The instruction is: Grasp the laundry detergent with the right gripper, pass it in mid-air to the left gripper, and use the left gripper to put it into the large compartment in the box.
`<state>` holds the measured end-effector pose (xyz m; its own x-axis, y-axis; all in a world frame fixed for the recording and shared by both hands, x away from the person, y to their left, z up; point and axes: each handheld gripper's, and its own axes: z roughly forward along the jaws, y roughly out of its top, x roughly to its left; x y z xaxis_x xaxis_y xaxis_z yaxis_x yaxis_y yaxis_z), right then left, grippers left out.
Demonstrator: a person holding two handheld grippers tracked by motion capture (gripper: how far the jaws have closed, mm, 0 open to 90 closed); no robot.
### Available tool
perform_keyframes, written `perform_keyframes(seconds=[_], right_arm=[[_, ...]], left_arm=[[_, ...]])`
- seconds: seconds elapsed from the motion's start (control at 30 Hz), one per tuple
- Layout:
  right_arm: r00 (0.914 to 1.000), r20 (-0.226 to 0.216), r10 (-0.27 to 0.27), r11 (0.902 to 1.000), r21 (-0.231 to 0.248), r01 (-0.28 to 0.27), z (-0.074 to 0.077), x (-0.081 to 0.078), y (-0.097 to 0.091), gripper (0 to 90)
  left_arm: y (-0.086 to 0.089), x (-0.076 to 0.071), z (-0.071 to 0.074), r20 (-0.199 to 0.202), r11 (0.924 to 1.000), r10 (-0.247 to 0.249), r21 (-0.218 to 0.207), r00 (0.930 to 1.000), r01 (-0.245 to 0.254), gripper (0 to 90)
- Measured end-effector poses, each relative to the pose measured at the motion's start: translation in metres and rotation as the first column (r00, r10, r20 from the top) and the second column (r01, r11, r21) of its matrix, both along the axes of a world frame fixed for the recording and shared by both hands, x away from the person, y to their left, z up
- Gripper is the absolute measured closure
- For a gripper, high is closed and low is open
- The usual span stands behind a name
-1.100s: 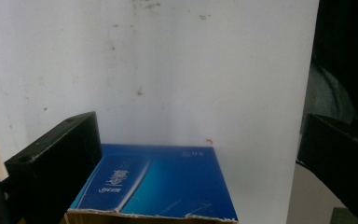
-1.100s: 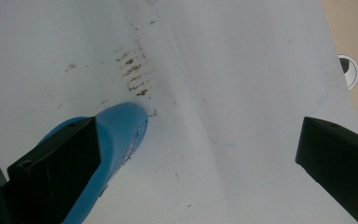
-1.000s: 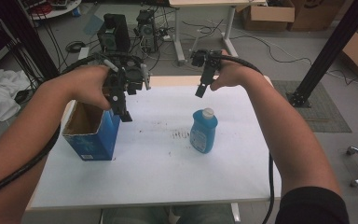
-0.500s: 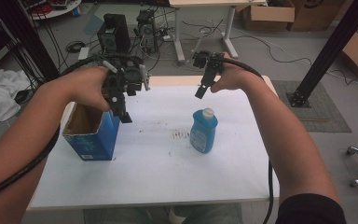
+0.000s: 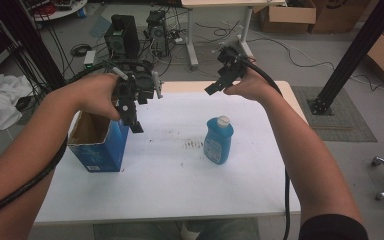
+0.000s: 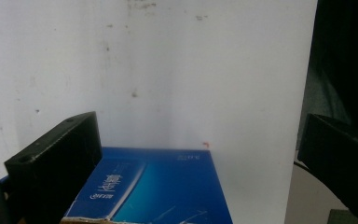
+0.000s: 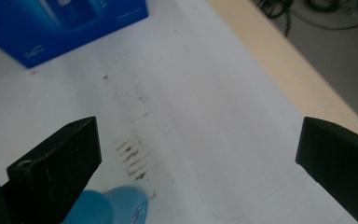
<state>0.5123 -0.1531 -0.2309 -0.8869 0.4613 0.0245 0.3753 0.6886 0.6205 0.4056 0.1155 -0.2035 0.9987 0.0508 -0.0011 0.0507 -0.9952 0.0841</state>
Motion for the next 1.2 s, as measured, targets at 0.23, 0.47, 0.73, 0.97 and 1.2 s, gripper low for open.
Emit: perform_keyframes(seconds=[0.23, 0.47, 0.73, 0.97, 1.2], right_arm=[[0.9947, 0.024, -0.1, 0.9782, 0.185, 0.094, -0.01, -0.007, -0.035, 0.0], [0.9864, 0.026, -0.162, 0.951, 0.271, 0.149, -0.022, -0.023, -0.074, 0.0], [0.9819, 0.049, -0.183, 0.9329, 0.324, 0.158, -0.033, -0.054, -0.108, 0.0], [0.9816, 0.052, -0.184, 0.9287, 0.336, 0.156, -0.055, -0.094, -0.131, 0.0], [0.984, 0.076, -0.162, 0.9338, 0.334, 0.128, -0.081, -0.138, -0.129, 0.0]], left_arm=[[0.0, -0.002, -0.004, -0.007, 1.0, -0.004, 0.0, 1.0, 0.004, 0.1], [-0.002, -0.003, -0.006, -0.006, 0.9999, -0.017, -0.003, 0.9998, 0.017, 0.1], [-0.004, -0.003, -0.005, -0.003, 0.9994, -0.031, -0.014, 0.9995, 0.031, 0.1], [-0.005, -0.002, -0.007, -0.004, 0.9991, -0.04, -0.013, 0.9992, 0.04, 0.1], [-0.008, -0.001, -0.006, 0.002, 0.998, -0.06, -0.021, 0.9982, 0.06, 0.1]])
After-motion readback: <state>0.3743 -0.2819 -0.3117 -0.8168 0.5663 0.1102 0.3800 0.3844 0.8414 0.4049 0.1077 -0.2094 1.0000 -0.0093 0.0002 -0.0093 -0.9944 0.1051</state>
